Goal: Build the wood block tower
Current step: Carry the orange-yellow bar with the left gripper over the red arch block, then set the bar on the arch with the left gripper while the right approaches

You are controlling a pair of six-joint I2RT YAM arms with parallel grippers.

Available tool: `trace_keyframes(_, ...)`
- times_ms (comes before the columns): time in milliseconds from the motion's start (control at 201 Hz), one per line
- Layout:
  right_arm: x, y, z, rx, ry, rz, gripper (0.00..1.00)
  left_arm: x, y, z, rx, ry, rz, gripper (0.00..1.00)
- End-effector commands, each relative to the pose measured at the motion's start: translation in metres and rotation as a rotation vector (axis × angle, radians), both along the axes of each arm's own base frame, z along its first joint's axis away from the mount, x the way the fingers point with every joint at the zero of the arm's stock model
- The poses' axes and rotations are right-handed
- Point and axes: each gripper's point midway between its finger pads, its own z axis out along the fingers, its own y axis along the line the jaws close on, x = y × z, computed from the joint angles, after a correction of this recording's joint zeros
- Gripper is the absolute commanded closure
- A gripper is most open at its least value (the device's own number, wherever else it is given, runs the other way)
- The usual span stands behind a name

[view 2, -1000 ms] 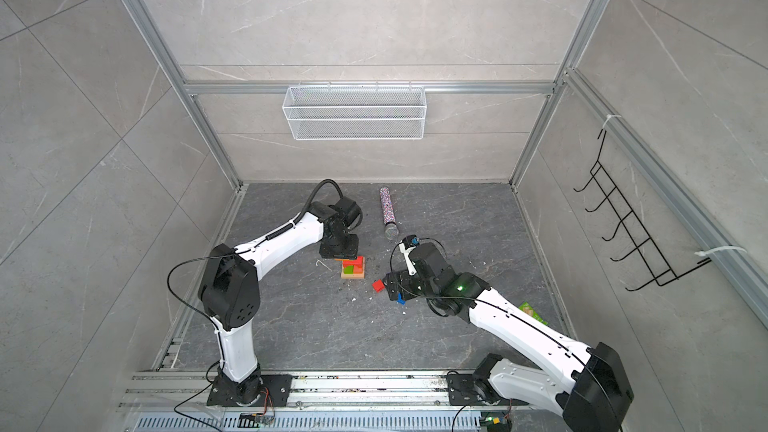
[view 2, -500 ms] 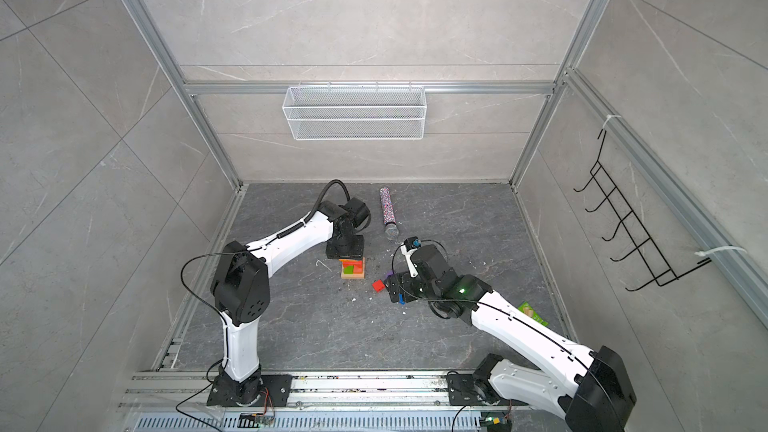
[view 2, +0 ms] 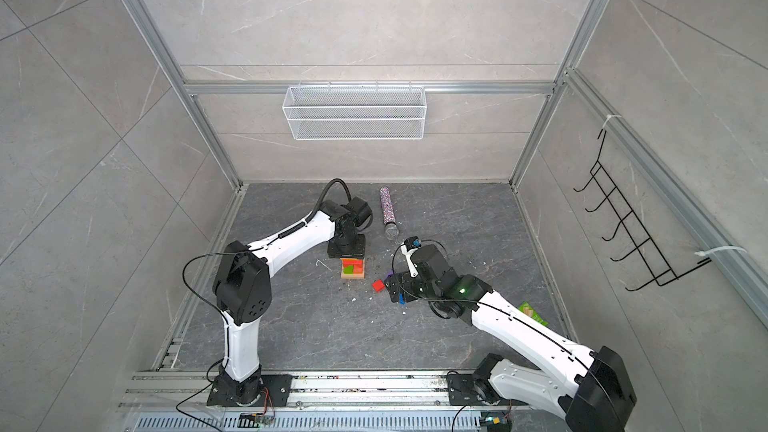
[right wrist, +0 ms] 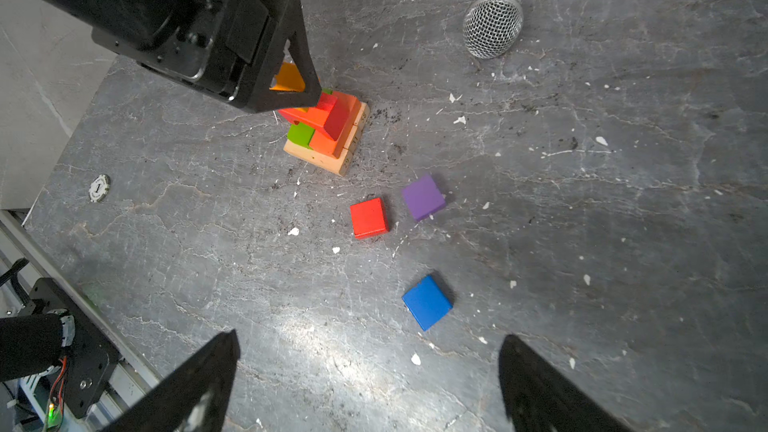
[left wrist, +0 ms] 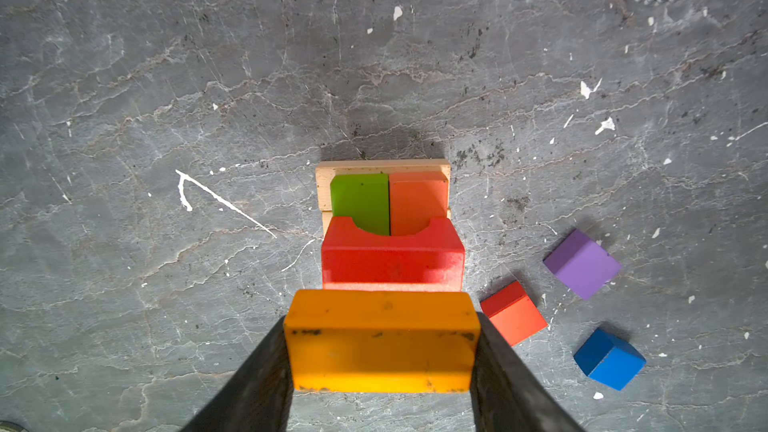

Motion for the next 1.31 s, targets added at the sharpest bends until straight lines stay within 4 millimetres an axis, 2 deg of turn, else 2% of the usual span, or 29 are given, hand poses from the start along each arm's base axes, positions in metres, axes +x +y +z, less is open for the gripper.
trace_keyframes(0,-0.0054,-0.0064,-0.0066,-0.018,0.010,-0.014,0.01,0.0041,-0.0042,-0.0005,0.013,-0.005,0.016,0.48)
trace_keyframes(1036,-0.0066,-0.0073,-0.0101,-0.027,0.020,-0.012,0.01,0.0044,-0.0076,-0.0090,0.023,0.007,0.011,0.48)
trace_keyframes(1304,-0.0063,-0.0077,-0.0111,-0.030,0.021,-0.013,0.01,0.0043,-0.0058,-0.0094,0.030,0.004,0.014,0.43)
